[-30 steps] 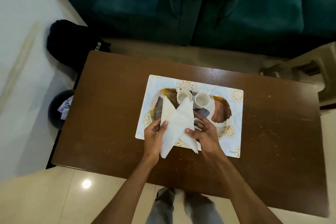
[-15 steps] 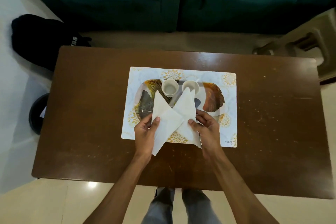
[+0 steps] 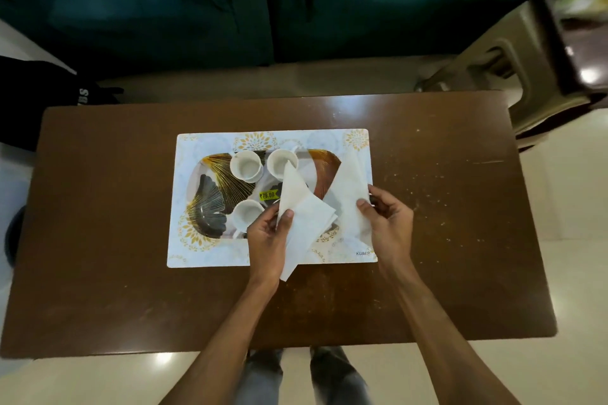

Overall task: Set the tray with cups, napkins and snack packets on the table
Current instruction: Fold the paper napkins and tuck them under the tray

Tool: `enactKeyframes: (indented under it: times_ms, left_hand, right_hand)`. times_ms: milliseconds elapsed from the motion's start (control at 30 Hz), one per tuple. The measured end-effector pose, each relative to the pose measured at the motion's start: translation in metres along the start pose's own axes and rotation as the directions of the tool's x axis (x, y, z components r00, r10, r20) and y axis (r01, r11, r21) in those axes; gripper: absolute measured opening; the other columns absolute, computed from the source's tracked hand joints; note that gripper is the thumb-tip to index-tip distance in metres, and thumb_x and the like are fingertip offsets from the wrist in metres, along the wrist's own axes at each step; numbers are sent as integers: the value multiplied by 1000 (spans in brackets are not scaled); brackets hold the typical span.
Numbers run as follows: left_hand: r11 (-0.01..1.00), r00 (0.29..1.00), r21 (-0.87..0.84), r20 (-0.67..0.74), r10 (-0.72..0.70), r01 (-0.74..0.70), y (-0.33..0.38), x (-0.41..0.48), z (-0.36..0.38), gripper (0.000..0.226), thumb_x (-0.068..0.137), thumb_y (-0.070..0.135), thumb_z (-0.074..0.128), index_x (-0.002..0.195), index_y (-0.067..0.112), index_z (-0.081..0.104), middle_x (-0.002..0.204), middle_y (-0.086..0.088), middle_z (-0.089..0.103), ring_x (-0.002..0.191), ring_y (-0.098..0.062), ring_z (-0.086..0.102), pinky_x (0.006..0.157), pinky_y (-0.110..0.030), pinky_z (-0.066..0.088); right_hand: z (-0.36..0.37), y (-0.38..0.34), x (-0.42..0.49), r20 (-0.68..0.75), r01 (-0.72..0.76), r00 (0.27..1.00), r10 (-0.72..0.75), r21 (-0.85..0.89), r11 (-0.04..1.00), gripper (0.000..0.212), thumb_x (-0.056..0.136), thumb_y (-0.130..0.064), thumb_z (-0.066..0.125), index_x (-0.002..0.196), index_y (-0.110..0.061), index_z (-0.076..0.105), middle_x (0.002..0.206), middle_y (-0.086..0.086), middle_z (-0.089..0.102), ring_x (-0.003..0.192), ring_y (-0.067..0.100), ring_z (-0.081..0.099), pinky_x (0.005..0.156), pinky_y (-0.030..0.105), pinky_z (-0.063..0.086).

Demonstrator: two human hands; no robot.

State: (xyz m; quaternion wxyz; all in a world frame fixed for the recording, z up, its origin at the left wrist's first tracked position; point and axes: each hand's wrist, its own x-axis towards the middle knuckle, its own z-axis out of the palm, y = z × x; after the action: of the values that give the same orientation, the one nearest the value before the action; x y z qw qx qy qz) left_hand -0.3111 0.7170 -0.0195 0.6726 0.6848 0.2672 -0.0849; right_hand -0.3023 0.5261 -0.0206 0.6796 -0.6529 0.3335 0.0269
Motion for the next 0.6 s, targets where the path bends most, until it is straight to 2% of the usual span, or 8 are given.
enactKeyframes:
  times_ms: [67, 133, 200, 267, 333, 433, 500, 600]
  left_hand:
    - [1000, 1000, -9, -7, 9, -9, 1, 3, 10, 19, 97, 14, 65, 114, 21, 70, 98, 19, 77, 91, 0, 71, 69, -11, 52]
    - [1000, 1000, -12, -4, 15, -15, 1, 6, 15, 19, 97, 12, 64, 113, 21, 70, 95, 19, 77, 88, 3, 71, 68, -10, 52]
    - [1000, 1000, 1, 16, 24, -24, 1, 6, 17, 19, 97, 13, 64, 110, 25, 70, 95, 21, 77, 87, 4, 70, 68, -10, 52]
    - [1000, 999, 15, 31, 26, -26, 0, 7, 17, 21, 97, 13, 64, 106, 32, 70, 95, 24, 76, 88, 4, 71, 67, -10, 51]
    - [1000, 1000, 16, 21, 20, -20, 0, 6, 15, 21, 97, 15, 65, 107, 33, 69, 96, 23, 76, 91, 1, 71, 66, -11, 52]
    - [1000, 1000, 22, 23, 13, -13, -2, 6, 11, 22, 97, 16, 64, 110, 34, 69, 102, 20, 76, 97, -5, 71, 68, -13, 54]
    - [1000, 999, 25, 39, 17, -18, -1, 4, 9, 25, 97, 15, 64, 108, 38, 68, 99, 24, 76, 96, 0, 71, 69, -12, 54]
    - [999, 999, 32, 44, 22, -24, 1, 4, 9, 28, 98, 15, 64, 106, 41, 68, 99, 28, 75, 96, 3, 70, 70, -12, 54]
  right_hand:
    - [-3, -1, 8, -42, 52, 998, -55, -70, 996, 31, 90, -6, 71, 108, -31, 71, 102, -7, 76, 94, 14, 73, 77, 36, 63]
    - [-5, -1, 14, -127, 103, 984, -127, -180, 978, 26, 89, -9, 72, 109, -26, 69, 95, -10, 74, 87, 8, 72, 75, 37, 63]
    - [-8, 2, 18, -190, 175, 950, -247, -329, 928, 23, 90, -11, 71, 110, -22, 67, 97, -19, 71, 87, -1, 70, 76, 32, 64]
    - [-8, 5, 20, -173, 251, 907, -384, -510, 822, 26, 93, -11, 68, 117, -19, 66, 102, -16, 69, 88, -1, 67, 79, 28, 62]
    - [-4, 12, 21, -75, 301, 878, -472, -681, 668, 31, 94, -9, 65, 125, -14, 64, 113, 0, 69, 97, 11, 64, 83, 27, 57]
    - [7, 29, 17, 134, 328, 901, -413, -832, 447, 41, 93, -7, 64, 134, -10, 60, 134, 10, 59, 115, 21, 53, 93, 30, 53]
    - [11, 41, 14, 211, 323, 932, -295, -854, 407, 45, 94, -12, 64, 138, -8, 54, 143, 14, 49, 122, 26, 48, 97, 38, 54]
    - [4, 58, 9, 243, 317, 944, -226, -858, 405, 53, 97, -26, 63, 144, -9, 47, 149, 14, 41, 125, 27, 45, 98, 38, 52]
